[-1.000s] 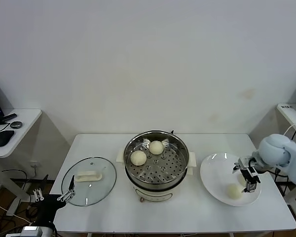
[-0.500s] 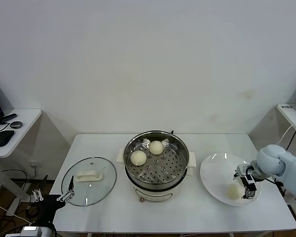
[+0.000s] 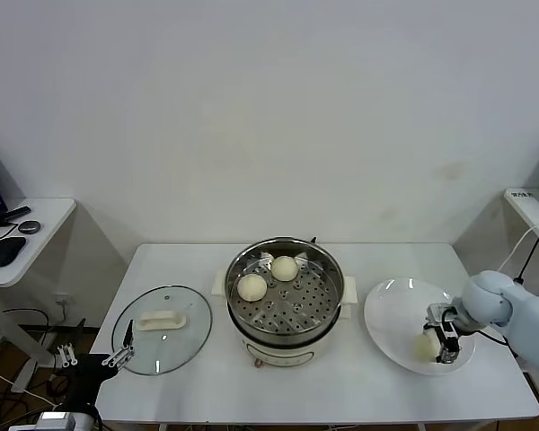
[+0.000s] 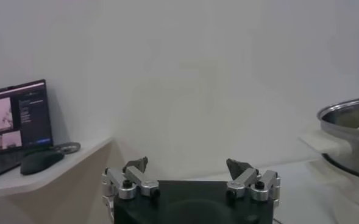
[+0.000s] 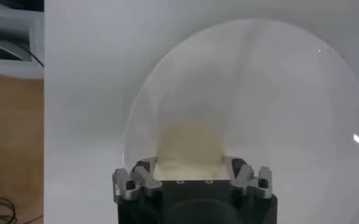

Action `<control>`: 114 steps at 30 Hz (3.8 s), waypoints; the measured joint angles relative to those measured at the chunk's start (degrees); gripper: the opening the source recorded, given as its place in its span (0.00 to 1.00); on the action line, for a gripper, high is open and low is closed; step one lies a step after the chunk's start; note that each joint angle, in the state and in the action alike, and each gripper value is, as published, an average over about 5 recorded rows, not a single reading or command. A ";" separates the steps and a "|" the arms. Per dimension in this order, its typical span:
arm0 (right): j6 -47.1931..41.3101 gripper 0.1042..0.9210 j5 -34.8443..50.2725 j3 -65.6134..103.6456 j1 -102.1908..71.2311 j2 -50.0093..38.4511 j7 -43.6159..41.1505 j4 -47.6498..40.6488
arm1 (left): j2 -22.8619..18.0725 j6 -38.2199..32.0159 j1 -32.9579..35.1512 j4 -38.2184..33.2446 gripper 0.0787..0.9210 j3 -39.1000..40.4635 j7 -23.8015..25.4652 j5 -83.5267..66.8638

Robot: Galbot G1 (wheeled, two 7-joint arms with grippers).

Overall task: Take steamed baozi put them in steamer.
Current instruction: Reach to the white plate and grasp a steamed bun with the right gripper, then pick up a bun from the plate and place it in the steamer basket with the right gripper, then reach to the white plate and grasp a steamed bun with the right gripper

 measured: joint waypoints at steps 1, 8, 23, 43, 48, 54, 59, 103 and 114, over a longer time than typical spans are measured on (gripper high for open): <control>-0.09 0.66 -0.03 0.07 -0.05 0.11 -0.02 -0.05 | -0.02 0.00 0.02 -0.02 0.88 -0.01 0.01 0.00; -0.36 0.50 -0.12 0.24 -0.10 0.37 -0.42 -0.13 | -0.30 -0.04 0.09 -0.19 0.88 0.16 0.02 0.05; 0.91 0.43 5.90 -8.09 15.52 0.13 -4.89 0.82 | 0.40 0.03 -0.52 -0.99 0.88 0.72 0.10 -0.20; 16.22 0.44 23.01 -29.22 47.04 17.00 -4.85 4.06 | -0.01 -0.11 -1.01 -1.50 0.88 0.09 0.03 -0.44; 22.10 0.45 22.56 -33.16 48.53 22.47 -4.12 3.74 | -0.45 -0.11 -0.88 -1.84 0.88 -0.45 0.01 -0.42; 28.95 0.45 19.38 -36.52 48.64 28.24 -3.06 2.83 | -0.94 -0.12 -0.40 -1.98 0.88 -1.19 0.01 -0.32; 33.73 0.45 15.32 -37.87 48.00 32.03 -2.13 2.16 | -1.18 -0.15 -0.22 -2.27 0.88 -1.74 0.01 -0.30; 14.09 0.88 13.68 -32.14 48.63 12.10 -2.99 4.59 | 1.06 -0.74 -1.08 -1.57 0.88 -0.96 0.15 -0.35; 9.09 0.88 9.31 -22.57 37.28 0.01 -6.27 2.18 | 1.88 -1.27 -2.18 0.42 0.88 0.67 0.30 -0.31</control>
